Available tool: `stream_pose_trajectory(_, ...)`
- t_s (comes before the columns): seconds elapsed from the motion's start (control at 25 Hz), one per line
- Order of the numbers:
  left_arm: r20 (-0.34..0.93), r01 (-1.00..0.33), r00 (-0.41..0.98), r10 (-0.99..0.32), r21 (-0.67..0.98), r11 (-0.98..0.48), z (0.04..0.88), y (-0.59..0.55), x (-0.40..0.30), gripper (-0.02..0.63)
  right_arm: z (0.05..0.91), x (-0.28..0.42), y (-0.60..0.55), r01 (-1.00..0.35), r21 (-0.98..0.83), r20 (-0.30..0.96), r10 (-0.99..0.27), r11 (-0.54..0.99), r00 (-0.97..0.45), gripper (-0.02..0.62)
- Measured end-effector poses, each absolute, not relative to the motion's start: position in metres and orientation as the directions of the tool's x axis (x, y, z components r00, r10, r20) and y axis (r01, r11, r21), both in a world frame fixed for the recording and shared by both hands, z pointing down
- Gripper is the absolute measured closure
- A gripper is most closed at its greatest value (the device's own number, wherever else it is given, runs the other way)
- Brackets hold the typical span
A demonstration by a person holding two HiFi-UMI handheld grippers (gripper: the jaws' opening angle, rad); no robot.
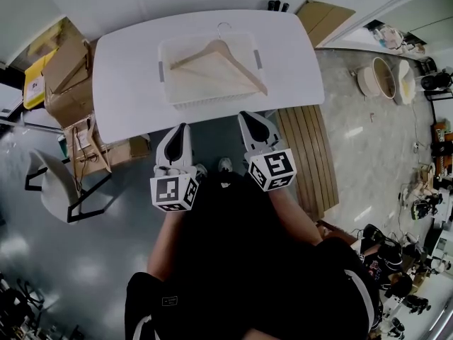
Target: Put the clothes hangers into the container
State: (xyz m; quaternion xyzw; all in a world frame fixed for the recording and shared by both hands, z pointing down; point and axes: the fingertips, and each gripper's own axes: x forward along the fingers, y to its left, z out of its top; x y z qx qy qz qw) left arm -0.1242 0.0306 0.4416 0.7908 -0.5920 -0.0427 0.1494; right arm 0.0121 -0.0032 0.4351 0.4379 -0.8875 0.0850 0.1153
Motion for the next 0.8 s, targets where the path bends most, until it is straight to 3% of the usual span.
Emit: stream_pose_trajectory(0.8,0.110,-0.926,0.303,-0.946,0.268,-0.266,0.436,0.023,-0.096,0.603,0.431,0.035,-0.004,-0.787,-0.051,0.268,-0.750,0.615,-0.604,0.580)
